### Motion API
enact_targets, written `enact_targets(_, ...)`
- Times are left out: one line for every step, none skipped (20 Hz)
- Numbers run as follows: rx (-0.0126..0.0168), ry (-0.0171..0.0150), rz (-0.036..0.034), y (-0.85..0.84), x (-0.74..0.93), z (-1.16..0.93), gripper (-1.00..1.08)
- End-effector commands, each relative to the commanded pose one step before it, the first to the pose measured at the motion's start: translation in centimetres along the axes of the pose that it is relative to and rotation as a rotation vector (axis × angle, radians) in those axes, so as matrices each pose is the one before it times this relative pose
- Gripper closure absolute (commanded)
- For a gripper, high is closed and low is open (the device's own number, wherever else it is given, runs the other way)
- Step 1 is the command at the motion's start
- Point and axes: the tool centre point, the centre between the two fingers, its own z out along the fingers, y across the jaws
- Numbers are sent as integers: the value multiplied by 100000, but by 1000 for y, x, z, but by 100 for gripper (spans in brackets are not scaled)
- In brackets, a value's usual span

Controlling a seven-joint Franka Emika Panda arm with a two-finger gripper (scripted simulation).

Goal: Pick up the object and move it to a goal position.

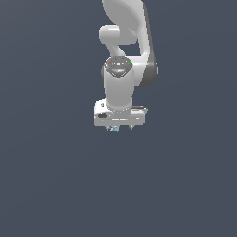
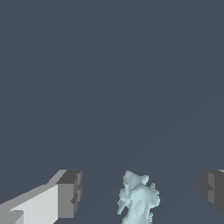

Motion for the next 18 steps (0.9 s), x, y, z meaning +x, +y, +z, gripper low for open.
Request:
enact_targets(0, 0, 0, 1, 0, 0, -92)
enact_targets(-24, -22, -61, 24, -10, -1, -92)
enact_targets(-64, -65, -173, 75, -30, -3, -92)
enact_targets(-105, -107, -287, 122, -48, -7, -92)
enact_targets(-142, -148, -404, 165, -62, -12, -92)
enact_targets(-173, -185, -515, 207, -73, -23, -92)
enact_targets(-182, -202, -580, 214, -66, -36, -92)
enact_targets(-136, -160, -482, 158, -37, -41, -92)
enact_targets(-89, -112, -363, 106, -12, -44, -92)
enact_targets(-48, -68, -245, 58, 8, -40, -92)
enact_targets(-13, -26, -116, 20, 17, -29, -92)
enact_targets(0, 0, 0, -21, 15, -2, -92)
enact_targets(28, 35, 111, -23, -10, 19, -92)
enact_targets(13, 35, 179, -13, -37, 48, -92)
enact_targets(0, 34, 227, 2, -66, 74, -92)
enact_targets(-10, 34, 274, 9, -94, 100, -92)
enact_targets(-17, 38, 336, 20, -123, 125, -92)
enact_targets(-23, 44, 400, 26, -151, 152, -92)
